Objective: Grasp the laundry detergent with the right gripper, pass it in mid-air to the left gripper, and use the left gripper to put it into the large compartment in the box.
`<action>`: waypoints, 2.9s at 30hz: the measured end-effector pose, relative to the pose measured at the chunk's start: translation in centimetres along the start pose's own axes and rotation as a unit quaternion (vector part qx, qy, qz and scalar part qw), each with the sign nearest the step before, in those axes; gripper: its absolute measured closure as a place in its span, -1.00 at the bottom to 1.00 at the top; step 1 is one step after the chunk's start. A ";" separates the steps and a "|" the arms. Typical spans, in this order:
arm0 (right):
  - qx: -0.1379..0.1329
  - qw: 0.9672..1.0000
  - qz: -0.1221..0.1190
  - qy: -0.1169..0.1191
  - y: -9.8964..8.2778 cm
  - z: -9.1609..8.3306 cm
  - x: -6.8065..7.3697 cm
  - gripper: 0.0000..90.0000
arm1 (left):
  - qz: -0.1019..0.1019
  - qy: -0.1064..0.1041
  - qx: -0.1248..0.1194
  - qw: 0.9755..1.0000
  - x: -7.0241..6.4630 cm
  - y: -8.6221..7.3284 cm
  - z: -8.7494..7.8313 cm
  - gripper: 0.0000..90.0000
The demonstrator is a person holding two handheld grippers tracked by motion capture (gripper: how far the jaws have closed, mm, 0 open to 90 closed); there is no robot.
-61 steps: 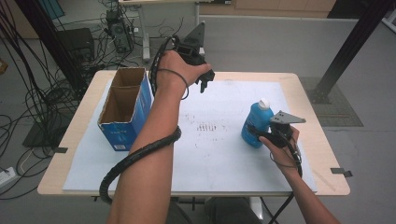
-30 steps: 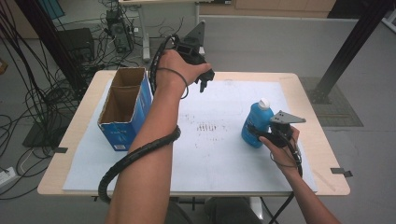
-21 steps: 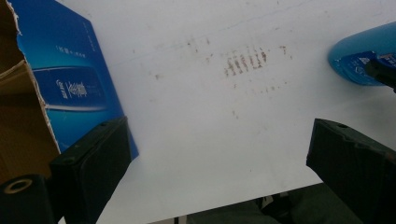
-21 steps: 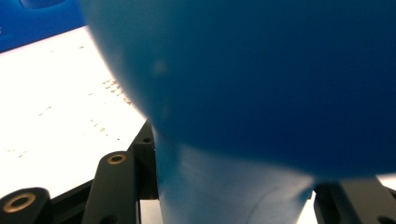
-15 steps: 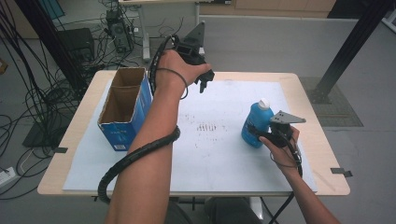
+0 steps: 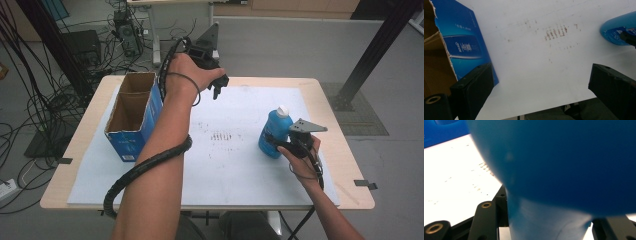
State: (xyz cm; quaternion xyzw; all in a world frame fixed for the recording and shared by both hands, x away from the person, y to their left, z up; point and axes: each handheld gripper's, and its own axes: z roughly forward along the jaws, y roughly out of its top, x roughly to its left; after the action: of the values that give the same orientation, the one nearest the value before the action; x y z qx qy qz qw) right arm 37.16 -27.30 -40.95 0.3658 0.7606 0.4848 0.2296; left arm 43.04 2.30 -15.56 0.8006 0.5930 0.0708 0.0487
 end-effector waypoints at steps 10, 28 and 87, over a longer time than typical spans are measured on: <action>0.003 1.000 0.001 0.001 0.1 0.0 -0.1 0.01 | 0.006 0.003 0.002 1.000 -0.1 0.1 -0.2 -0.85; 0.006 1.000 0.012 0.004 0.2 -0.2 -0.4 0.01 | 0.015 -0.009 -0.009 1.000 0.2 -0.3 -0.8 -0.86; 0.049 0.925 -0.148 0.348 19.3 8.8 7.9 0.00 | 0.371 -0.010 -0.003 0.929 2.6 -1.2 -6.7 -0.85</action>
State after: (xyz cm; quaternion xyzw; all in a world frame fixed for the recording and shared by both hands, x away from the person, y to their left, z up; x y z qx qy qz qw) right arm 44.86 -11.01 -27.16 0.0682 0.8610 0.5041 0.0016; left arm 41.48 5.06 -9.00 0.9639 0.2530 0.0780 0.0273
